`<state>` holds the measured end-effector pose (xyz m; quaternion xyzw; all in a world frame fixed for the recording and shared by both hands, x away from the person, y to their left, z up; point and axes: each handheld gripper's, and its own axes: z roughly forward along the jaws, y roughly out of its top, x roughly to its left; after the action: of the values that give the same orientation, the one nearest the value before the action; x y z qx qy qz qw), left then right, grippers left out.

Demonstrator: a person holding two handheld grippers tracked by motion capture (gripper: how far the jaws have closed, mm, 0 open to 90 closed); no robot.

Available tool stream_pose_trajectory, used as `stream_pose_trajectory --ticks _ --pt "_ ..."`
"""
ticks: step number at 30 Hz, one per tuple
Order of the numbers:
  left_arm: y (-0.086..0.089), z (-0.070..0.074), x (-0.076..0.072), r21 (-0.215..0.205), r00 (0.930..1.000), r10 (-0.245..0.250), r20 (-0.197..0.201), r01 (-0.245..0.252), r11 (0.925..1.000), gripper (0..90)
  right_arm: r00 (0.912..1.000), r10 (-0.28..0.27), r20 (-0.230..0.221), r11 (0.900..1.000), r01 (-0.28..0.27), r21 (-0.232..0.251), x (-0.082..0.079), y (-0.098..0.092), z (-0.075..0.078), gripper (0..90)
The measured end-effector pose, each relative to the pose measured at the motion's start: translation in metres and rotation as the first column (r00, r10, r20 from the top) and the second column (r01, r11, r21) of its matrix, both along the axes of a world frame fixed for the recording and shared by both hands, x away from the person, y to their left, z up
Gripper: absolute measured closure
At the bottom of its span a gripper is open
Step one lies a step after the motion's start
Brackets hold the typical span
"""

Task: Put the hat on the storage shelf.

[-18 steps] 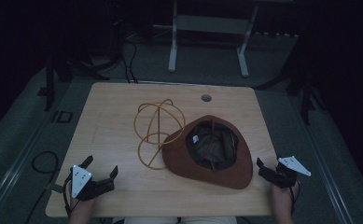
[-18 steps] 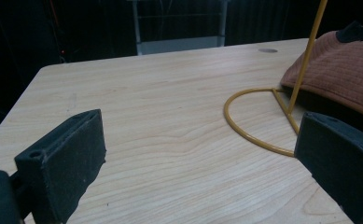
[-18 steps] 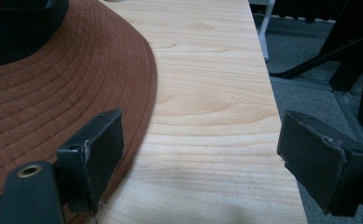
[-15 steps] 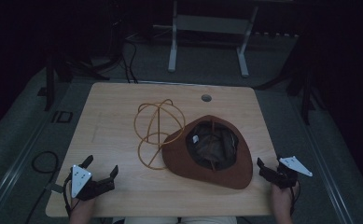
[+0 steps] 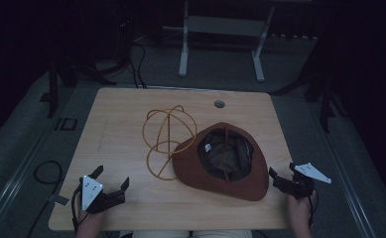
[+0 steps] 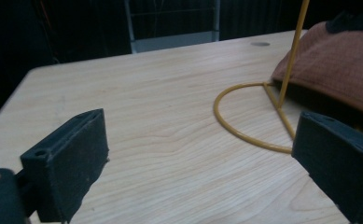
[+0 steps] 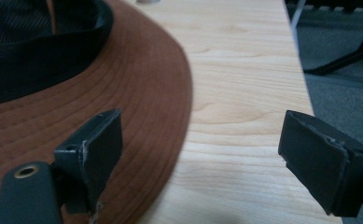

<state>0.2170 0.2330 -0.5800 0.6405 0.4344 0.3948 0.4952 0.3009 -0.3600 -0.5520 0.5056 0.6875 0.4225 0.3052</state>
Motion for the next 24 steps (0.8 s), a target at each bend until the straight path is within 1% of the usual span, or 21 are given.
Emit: stream_pose_trajectory --ticks 2,3,5,6,7,8,10,12,13,14,15,16,18,19,20,21,24 --pt "0.000 0.000 0.000 0.000 1.0000 0.002 -0.009 -0.002 1.0000 4.5 0.9998 0.009 0.018 1.000 -0.009 -0.005 0.000 0.005 0.008 13.7" --pt "-0.001 0.000 0.000 0.001 0.9999 0.001 -0.011 -0.001 1.0000 4.5 0.9997 0.012 0.021 1.000 -0.012 0.006 0.001 0.009 0.017 13.8" --pt "-0.001 0.000 0.001 -0.002 0.9999 -0.001 -0.011 0.001 1.0000 4.5 0.9997 0.012 0.021 1.000 -0.012 0.006 0.001 0.009 0.017 13.8" --pt "-0.002 0.000 0.001 -0.020 0.9995 -0.016 -0.026 0.016 0.9997 5.0 0.9994 0.015 0.032 1.000 -0.016 0.016 0.002 0.015 0.027 14.0" --pt "-0.002 0.001 0.001 -0.035 0.9991 -0.021 -0.036 0.020 0.9992 5.0 0.9994 0.015 0.032 1.000 -0.016 0.016 0.002 0.015 0.027 14.0" --pt "-0.002 0.001 0.001 -0.043 0.9990 -0.011 -0.042 0.009 0.9990 4.9 0.9992 0.023 0.032 1.000 -0.023 0.016 0.004 0.017 0.031 14.0" --pt "-0.002 0.003 0.001 -0.058 0.9981 -0.008 -0.061 0.005 0.9983 5.0 0.9982 0.053 0.028 0.998 -0.053 0.017 0.009 0.025 0.038 14.0" --pt "-0.002 0.002 0.001 -0.068 0.9971 -0.009 -0.076 0.004 0.9977 5.0 0.9978 0.060 0.026 0.998 -0.061 0.017 0.011 0.027 0.040 14.0" --pt "-0.002 0.002 0.000 -0.073 0.9969 -0.017 -0.077 0.011 0.9972 5.0 0.9975 0.068 0.020 0.998 -0.068 0.015 0.013 0.030 0.042 14.0" --pt "-0.003 0.002 0.000 -0.068 0.9970 -0.020 -0.075 0.015 0.9976 4.9 0.9960 0.088 0.010 0.996 -0.089 0.015 0.018 0.036 0.045 14.0" --pt "-0.004 0.002 0.000 -0.054 0.9974 -0.022 -0.069 0.018 0.9984 4.9 0.9960 0.088 0.010 0.996 -0.089 0.015 0.018 0.036 0.045 14.0" --pt "-0.004 0.002 -0.001 -0.052 0.9974 -0.030 -0.065 0.027 0.9983 4.9 0.9954 0.096 0.005 0.995 -0.096 0.008 0.021 0.040 0.046 14.0" --pt "-0.006 0.003 -0.001 -0.059 0.9965 -0.053 -0.065 0.049 0.9971 4.8 0.9928 0.120 0.000 0.993 -0.120 0.001 0.026 0.046 0.050 14.0" --pt "-0.007 0.003 -0.001 -0.057 0.9962 -0.059 -0.064 0.056 0.9968 4.6 0.9908 0.136 -0.002 0.991 -0.136 0.001 0.029 0.052 0.053 13.9" --pt "-0.007 0.003 -0.001 -0.055 0.9961 -0.063 -0.062 0.060 0.9967 4.6 0.9908 0.136 -0.002 0.991 -0.136 0.001 0.029 0.052 0.053 13.9" --pt "-0.009 0.003 -0.002 -0.056 0.9957 -0.071 -0.059 0.067 0.9962 4.6 0.9892 0.146 -0.003 0.989 -0.146 -0.007 0.032 0.060 0.056 13.8" --pt "-0.010 0.003 -0.002 -0.052 0.9955 -0.072 -0.061 0.069 0.9963 4.6 0.9885 0.151 -0.004 0.988 -0.151 -0.014 0.037 0.065 0.058 13.5"
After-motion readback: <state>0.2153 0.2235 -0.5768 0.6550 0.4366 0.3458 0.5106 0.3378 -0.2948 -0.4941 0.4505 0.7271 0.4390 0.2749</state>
